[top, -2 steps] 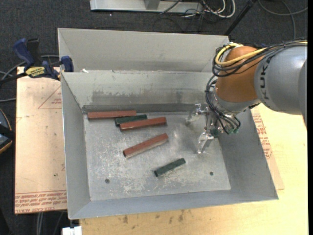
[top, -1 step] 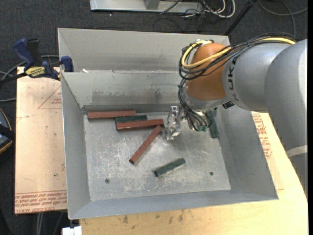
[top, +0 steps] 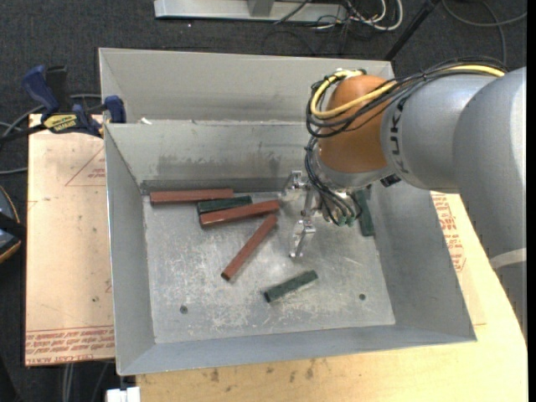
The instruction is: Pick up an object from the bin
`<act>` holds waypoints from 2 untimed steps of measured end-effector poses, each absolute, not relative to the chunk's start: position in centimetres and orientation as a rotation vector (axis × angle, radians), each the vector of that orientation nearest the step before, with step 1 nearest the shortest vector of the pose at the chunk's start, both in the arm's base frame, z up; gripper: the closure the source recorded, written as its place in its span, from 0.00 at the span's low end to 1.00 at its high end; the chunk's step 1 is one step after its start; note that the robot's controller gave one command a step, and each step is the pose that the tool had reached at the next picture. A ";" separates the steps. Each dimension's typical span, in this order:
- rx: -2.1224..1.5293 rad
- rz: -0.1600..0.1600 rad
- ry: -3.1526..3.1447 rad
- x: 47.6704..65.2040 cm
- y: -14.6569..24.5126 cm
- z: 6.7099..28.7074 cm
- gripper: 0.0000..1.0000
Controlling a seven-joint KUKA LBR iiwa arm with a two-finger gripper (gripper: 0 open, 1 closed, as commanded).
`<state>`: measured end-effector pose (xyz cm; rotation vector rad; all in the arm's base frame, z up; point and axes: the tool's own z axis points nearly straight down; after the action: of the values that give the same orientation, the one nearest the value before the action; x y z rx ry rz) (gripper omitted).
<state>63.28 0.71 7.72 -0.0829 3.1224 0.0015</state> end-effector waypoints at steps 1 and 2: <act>-0.083 0.001 3.122 63.3 0.7 7.7 0.00; -0.311 0.005 3.111 64.4 9.4 8.1 1.00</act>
Offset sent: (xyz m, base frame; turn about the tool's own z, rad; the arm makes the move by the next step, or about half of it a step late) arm 0.0064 0.0851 -0.0031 -0.1451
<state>64.40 9.43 8.07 -0.3107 3.1115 0.0047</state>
